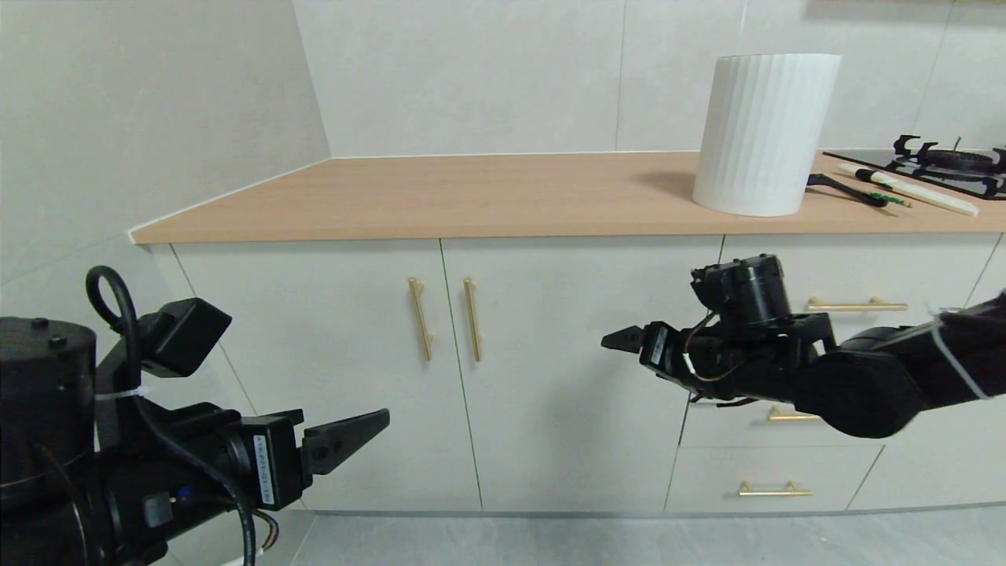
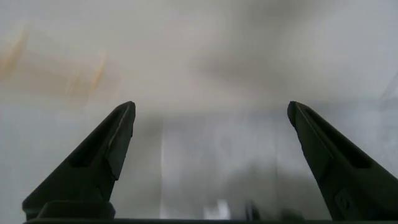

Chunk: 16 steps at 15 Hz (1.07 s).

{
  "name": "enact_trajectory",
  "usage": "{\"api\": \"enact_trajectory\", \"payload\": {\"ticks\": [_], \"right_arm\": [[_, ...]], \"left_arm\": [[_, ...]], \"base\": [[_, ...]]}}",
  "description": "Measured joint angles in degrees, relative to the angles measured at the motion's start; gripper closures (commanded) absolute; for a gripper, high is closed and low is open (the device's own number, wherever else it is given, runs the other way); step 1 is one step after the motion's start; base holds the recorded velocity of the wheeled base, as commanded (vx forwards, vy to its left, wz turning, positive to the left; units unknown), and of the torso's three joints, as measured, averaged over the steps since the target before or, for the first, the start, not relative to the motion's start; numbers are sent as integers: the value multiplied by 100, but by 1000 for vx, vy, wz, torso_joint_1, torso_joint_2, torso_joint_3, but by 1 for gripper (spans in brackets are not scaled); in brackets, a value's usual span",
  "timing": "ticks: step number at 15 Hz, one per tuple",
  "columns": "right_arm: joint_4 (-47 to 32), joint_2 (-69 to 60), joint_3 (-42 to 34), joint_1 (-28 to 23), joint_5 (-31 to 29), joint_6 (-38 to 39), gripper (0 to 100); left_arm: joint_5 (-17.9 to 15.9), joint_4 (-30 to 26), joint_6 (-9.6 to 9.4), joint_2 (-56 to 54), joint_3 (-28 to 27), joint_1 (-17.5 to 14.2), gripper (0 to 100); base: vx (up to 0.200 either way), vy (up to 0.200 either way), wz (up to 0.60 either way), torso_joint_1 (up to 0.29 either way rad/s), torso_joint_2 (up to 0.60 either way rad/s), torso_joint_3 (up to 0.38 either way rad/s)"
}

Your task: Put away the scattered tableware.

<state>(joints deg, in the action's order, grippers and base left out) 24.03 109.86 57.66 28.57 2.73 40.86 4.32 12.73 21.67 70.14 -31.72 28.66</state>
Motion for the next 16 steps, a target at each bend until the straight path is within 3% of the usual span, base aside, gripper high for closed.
{"api": "enact_trajectory", "payload": {"ticks": [5,10,12,16], "right_arm": [[77,-1668,-962,-72,-467,-742,0],[-222,-4462,-2063,-785,-689,-2020,0],[-853,-5653,-2358,-1163,-711,-2314,0],[-2610,-7954,-2622,-1675,-763,-3183,0]], "left_arm": [[30,40,5,-323,144,-57,0],[22,16,-85,-1579,551,-483,0],[15,-129,-304,-2319,692,-592,0],[6,-1232,-1189,-4002,830,-987,0]], "base": [[0,0,0,0,0,0],[0,0,0,0,0,0],[0,0,0,0,0,0],[0,0,0,0,0,0]]}}
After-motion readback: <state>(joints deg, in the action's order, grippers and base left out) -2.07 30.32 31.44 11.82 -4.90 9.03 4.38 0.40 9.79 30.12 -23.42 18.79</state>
